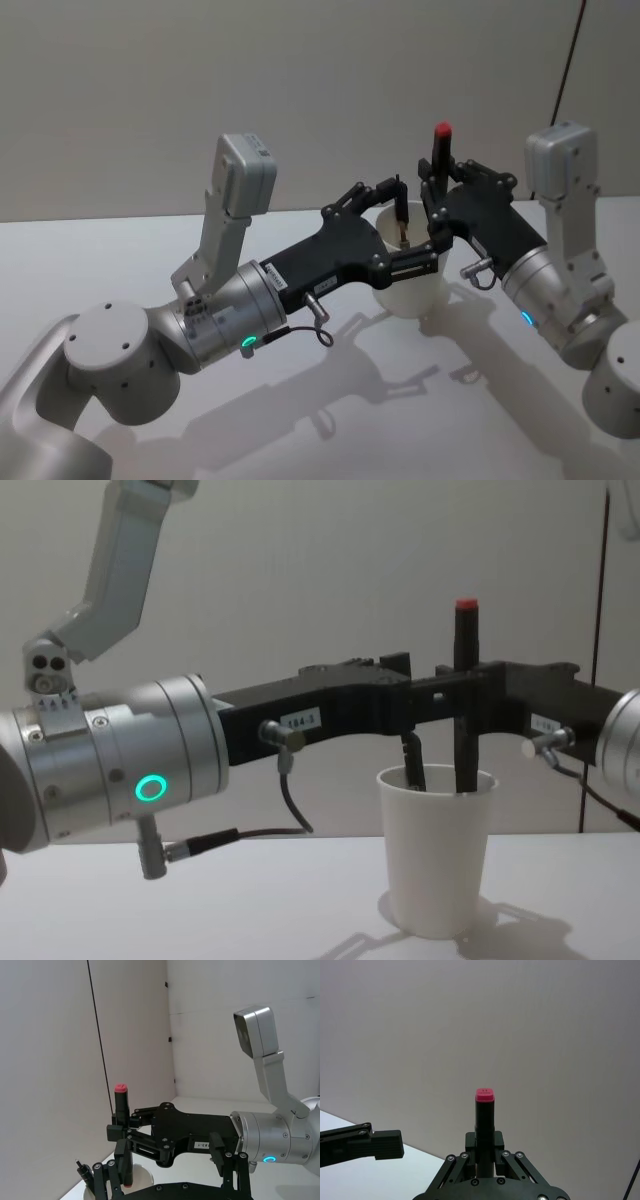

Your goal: Place the pen into the pen holder.

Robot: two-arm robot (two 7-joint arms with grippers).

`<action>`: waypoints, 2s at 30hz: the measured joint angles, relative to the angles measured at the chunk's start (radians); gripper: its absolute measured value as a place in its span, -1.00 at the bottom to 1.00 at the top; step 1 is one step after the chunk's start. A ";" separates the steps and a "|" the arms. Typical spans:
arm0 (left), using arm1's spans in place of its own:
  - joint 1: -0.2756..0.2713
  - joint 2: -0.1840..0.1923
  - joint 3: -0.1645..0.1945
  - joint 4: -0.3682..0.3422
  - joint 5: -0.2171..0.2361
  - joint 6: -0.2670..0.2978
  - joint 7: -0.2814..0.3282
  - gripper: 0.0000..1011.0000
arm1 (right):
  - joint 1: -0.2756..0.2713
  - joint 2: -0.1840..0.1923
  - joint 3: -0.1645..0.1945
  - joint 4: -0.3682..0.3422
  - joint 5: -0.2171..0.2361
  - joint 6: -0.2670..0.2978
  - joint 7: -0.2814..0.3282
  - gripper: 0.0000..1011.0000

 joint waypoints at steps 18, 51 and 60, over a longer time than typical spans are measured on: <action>0.000 0.000 0.000 0.000 0.000 0.000 0.000 0.98 | 0.010 -0.012 -0.002 0.028 -0.017 -0.007 0.003 0.14; 0.000 0.000 0.000 0.000 0.000 0.000 0.000 0.98 | -0.001 0.005 0.025 -0.006 0.022 -0.010 -0.026 0.98; 0.000 0.000 0.000 0.000 0.000 0.000 0.000 0.98 | -0.012 0.023 0.045 -0.035 0.043 -0.003 -0.045 0.98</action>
